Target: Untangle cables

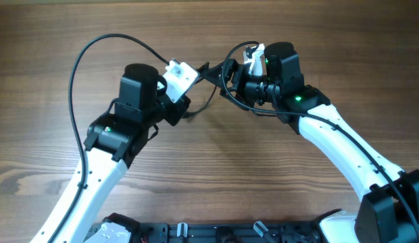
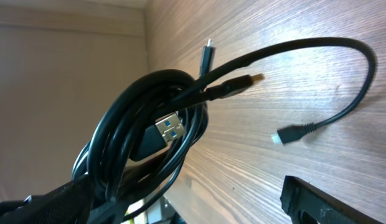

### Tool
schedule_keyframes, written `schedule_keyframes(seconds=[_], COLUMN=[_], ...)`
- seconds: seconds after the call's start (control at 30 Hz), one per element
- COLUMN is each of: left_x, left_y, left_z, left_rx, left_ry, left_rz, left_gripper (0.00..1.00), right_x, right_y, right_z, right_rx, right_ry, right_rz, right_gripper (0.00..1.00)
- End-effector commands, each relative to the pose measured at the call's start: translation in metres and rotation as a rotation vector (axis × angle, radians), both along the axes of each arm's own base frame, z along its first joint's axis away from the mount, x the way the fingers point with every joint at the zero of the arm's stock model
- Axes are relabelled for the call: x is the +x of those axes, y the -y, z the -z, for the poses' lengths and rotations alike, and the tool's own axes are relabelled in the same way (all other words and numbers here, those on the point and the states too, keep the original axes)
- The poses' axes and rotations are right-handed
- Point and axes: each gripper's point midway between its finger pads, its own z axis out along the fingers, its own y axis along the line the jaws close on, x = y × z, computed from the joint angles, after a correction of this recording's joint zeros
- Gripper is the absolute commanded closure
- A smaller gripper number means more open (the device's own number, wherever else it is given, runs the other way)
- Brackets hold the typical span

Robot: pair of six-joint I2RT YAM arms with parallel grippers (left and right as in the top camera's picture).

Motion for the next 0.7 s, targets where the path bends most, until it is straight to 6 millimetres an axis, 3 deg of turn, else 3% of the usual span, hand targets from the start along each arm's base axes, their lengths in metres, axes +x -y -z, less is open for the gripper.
schedule_keyframes(seconds=[0.0,0.3,0.5,0.67], left_x=[-0.002,-0.001,0.012,0.012], left_y=[0.018,0.019,0.026,0.036], left_z=[-0.014,-0.015,-0.04,-0.053], left_rx=[0.001,-0.001,-0.169,-0.272], left_ry=[0.057,0.064,0.092,0.089], left_rz=[0.07,0.063,-0.019,-0.012], left_gripper=[0.96,0.96,0.96,0.96], right_x=[0.007,0.006,-0.002,-0.003], right_y=[0.002,0.004,0.019,0.023], right_z=[-0.004,0.0,0.028,0.034], right_rx=[-0.03,-0.045,-0.157,-0.187], right_ry=[0.041,0.033,-0.051,-0.06], right_rz=[0.022,0.025,0.064,0.075], right_gripper=[0.03,0.03,0.02,0.03])
